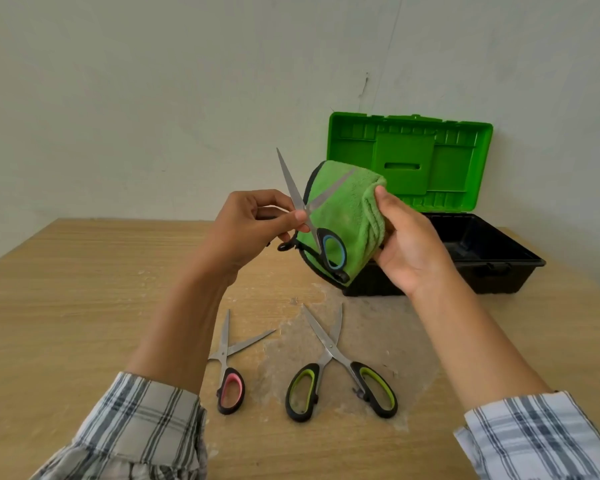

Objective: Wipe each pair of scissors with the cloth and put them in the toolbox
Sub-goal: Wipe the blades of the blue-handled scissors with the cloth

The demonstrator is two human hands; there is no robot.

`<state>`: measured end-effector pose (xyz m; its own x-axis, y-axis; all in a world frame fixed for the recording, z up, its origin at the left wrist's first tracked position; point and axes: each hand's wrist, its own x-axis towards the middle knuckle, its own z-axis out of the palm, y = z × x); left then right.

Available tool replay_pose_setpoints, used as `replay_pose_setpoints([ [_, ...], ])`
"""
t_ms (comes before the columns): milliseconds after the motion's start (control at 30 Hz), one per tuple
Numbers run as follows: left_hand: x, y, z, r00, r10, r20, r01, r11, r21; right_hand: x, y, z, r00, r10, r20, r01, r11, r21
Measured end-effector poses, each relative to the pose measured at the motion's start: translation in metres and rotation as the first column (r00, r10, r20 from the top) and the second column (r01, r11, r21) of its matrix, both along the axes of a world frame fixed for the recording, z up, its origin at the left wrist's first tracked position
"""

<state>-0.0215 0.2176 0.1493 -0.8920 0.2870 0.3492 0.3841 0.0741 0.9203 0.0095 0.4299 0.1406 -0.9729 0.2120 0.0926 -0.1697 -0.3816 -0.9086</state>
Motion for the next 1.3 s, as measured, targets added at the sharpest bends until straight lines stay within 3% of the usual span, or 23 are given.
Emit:
replay_pose_setpoints([
  [233, 0.001, 0.008, -0.002, 0.999, -0.037, -0.032, 0.039, 0.998, 0.054, 0.004, -0.031, -0.008, 0.995, 0.084, -0.062, -0.079, 0.993, 0.084],
  [567, 0.006, 0.005, 0.004, 0.995, 0.038, -0.091, -0.032, 0.998, 0.060, 0.002, -0.020, -0.001, 0.965, 0.239, -0.107, -0.218, 0.960, 0.176],
  [833, 0.004, 0.010, 0.000, 0.995, 0.025, -0.096, -0.024, 1.000, 0.020, -0.003, -0.027, -0.005, 0.983, 0.100, -0.154, -0.051, 0.954, 0.296],
  [1000, 0.000, 0.011, -0.003, 0.995, 0.026, -0.095, -0.023, 0.999, 0.036, -0.004, -0.034, -0.008, 0.959, -0.058, -0.276, 0.190, 0.857, 0.479],
  [1300, 0.000, 0.017, -0.006, 0.997, 0.000, -0.082, 0.006, 0.997, 0.079, -0.005, -0.043, -0.012, 0.897, -0.151, -0.416, 0.385, 0.730, 0.565],
])
